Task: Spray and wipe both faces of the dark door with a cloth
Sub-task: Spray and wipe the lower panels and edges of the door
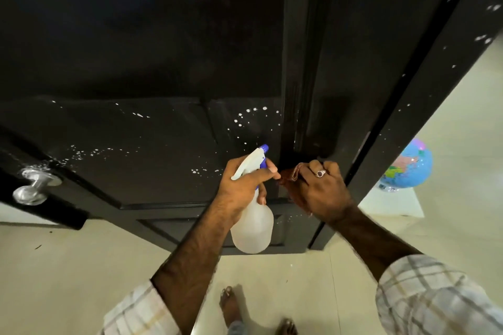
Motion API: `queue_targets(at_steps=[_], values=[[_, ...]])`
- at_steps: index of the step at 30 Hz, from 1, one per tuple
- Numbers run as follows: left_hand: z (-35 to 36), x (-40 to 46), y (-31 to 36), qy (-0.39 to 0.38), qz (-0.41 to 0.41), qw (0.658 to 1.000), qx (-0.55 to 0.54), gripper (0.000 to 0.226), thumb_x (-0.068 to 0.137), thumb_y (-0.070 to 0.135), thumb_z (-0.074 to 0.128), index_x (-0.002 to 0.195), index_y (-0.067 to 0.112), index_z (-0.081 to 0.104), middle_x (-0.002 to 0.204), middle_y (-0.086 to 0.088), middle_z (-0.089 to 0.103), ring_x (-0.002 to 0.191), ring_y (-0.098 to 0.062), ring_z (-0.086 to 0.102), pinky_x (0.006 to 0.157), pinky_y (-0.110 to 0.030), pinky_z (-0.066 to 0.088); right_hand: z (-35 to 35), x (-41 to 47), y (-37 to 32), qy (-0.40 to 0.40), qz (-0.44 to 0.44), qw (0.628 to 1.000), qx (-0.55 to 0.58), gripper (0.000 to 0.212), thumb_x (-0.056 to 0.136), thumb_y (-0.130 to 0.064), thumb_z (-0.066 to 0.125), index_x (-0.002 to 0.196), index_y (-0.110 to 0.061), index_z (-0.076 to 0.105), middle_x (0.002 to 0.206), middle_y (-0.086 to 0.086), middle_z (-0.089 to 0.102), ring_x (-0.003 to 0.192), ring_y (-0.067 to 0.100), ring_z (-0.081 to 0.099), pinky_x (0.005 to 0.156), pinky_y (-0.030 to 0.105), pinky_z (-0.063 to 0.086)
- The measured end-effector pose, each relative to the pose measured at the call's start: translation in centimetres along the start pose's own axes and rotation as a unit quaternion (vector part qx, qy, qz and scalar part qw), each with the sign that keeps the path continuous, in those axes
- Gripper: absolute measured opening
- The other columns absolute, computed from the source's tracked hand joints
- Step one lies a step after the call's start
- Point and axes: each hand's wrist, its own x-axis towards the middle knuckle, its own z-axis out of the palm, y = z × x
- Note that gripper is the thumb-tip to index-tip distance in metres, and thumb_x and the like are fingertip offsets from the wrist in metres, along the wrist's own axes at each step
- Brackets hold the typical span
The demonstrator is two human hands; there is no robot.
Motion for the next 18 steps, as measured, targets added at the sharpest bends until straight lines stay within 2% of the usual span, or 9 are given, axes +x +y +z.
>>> queue_targets(at_steps=[2, 4, 6, 9, 10, 13, 16, 18], values=[[-0.1, 0.0, 0.8, 0.005, 0.006, 1.0, -0.003, 0.007, 0.096, 0.005, 0.071, 0.095, -0.002, 0.072, 0.089, -0.016, 0.078, 0.042, -0.025, 0.046, 0.051, -0.031, 0.044, -3.3, 2.9, 1.6, 0.047, 0.012, 0.999, -0.019, 0.026, 0.102, -0.038, 0.067, 0.105, -0.013, 0.077, 0.114, 0.013, 0.071, 0.104, 0.036, 0.057, 0.086, 0.048, 0.04], [-0.1, 0.1, 2.0, 0.013, 0.023, 0.999, -0.02, 0.01, 0.095, 0.004, 0.073, 0.098, -0.005, 0.071, 0.088, -0.017, 0.077, 0.039, -0.025, 0.045, 0.049, -0.031, 0.043, -8.0, 7.1, 2.9, 0.146, 0.042, 0.987, -0.044, 0.02, 0.103, -0.032, 0.068, 0.096, -0.016, 0.076, 0.104, 0.011, 0.072, 0.098, 0.035, 0.063, 0.084, 0.047, 0.04], [-0.1, 0.1, 3.2, 0.025, 0.04, 0.997, -0.054, 0.021, 0.092, 0.005, 0.077, 0.108, -0.006, 0.068, 0.089, -0.018, 0.074, 0.037, -0.023, 0.046, 0.047, -0.031, 0.042, -11.8, 11.4, 3.8, 0.234, 0.102, 0.965, -0.063, 0.021, 0.106, -0.031, 0.065, 0.096, -0.018, 0.077, 0.098, 0.008, 0.072, 0.095, 0.033, 0.061, 0.084, 0.045, 0.038], [-0.4, 0.4, 4.1, 0.05, 0.043, 0.995, -0.077, 0.023, 0.091, 0.009, 0.079, 0.109, 0.012, 0.065, 0.09, -0.015, 0.075, 0.04, -0.023, 0.048, 0.048, -0.031, 0.045, -12.7, 14.5, 3.9, 0.283, 0.172, 0.94, -0.082, 0.022, 0.107, -0.03, 0.063, 0.105, -0.017, 0.08, 0.094, 0.003, 0.073, 0.094, 0.029, 0.062, 0.082, 0.043, 0.037], [-0.6, 0.5, 4.0, 0.047, 0.042, 0.995, -0.076, 0.02, 0.091, 0.01, 0.079, 0.106, 0.012, 0.065, 0.092, -0.015, 0.077, 0.041, -0.024, 0.048, 0.049, -0.031, 0.045, -11.9, 14.0, 3.7, 0.285, 0.173, 0.94, -0.076, 0.021, 0.107, -0.029, 0.063, 0.106, -0.016, 0.08, 0.094, 0.003, 0.074, 0.094, 0.028, 0.062, 0.081, 0.043, 0.038], [-1.2, 0.7, 2.7, 0.001, 0.06, 0.997, -0.053, 0.009, 0.095, 0.01, 0.073, 0.097, 0.001, 0.071, 0.094, -0.02, 0.077, 0.042, -0.026, 0.046, 0.049, -0.032, 0.044, -7.8, 9.4, 2.5, 0.236, 0.119, 0.964, -0.04, 0.02, 0.105, -0.025, 0.066, 0.104, -0.011, 0.08, 0.097, 0.008, 0.075, 0.096, 0.03, 0.06, 0.081, 0.044, 0.039], [-1.5, 1.1, 0.2, 0.0, 0.036, 0.998, -0.046, 0.007, 0.097, 0.007, 0.07, 0.096, 0.001, 0.071, 0.094, -0.023, 0.076, 0.041, -0.025, 0.044, 0.046, -0.031, 0.043, -2.1, 2.3, -0.1, 0.082, 0.062, 0.994, -0.033, 0.015, 0.1, -0.016, 0.067, 0.102, -0.011, 0.081, 0.094, 0.01, 0.074, 0.101, 0.035, 0.057, 0.082, 0.046, 0.038], [-1.7, 0.9, -0.8, 0.0, 0.019, 0.999, -0.04, 0.009, 0.097, 0.006, 0.07, 0.095, -0.003, 0.071, 0.093, -0.022, 0.077, 0.04, -0.025, 0.044, 0.047, -0.03, 0.043, 0.7, -0.9, -2.0, -0.029, 0.035, 0.999, -0.018, 0.02, 0.094, -0.025, 0.068, 0.099, -0.01, 0.08, 0.095, 0.012, 0.074, 0.109, 0.036, 0.054, 0.084, 0.046, 0.037]])
